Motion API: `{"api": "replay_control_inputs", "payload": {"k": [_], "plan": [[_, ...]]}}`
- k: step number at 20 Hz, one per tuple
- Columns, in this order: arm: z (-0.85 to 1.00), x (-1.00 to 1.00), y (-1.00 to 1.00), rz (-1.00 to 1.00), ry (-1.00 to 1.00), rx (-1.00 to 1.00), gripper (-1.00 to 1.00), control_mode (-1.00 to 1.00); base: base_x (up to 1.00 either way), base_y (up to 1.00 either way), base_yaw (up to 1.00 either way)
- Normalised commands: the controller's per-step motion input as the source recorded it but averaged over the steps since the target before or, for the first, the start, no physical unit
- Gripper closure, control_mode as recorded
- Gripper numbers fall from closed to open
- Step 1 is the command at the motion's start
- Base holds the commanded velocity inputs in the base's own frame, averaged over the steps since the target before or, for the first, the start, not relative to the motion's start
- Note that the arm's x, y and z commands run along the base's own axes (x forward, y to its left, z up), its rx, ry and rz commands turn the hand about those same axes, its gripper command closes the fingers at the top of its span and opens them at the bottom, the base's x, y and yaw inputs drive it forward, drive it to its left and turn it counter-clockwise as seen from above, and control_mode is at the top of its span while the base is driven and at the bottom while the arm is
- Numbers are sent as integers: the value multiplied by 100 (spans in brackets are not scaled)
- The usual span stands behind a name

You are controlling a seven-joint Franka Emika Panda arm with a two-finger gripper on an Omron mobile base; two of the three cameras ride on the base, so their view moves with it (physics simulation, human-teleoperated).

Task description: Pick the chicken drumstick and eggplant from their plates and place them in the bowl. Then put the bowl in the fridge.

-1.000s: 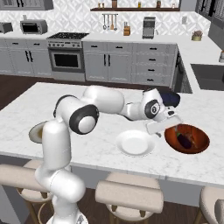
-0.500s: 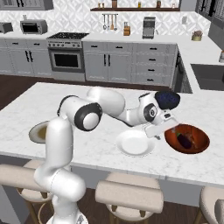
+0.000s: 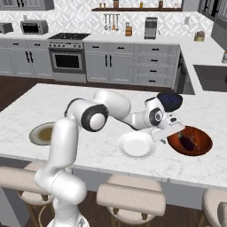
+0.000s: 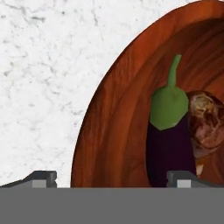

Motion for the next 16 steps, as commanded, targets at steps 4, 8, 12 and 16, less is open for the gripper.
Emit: {"api": "replay_control_inputs", "payload": {"k": [4,8,12,16], "plan": [[-43,0,0,0,0,0,-100,-100,0,0,0],[-35,1,0,0,0,0,-100,-100,0,0,0],[-4,2,-3,0,-2,0,100,-100,0,0,0],[0,-3,0,0,-10,0,100,-100,0,0,0]]}}
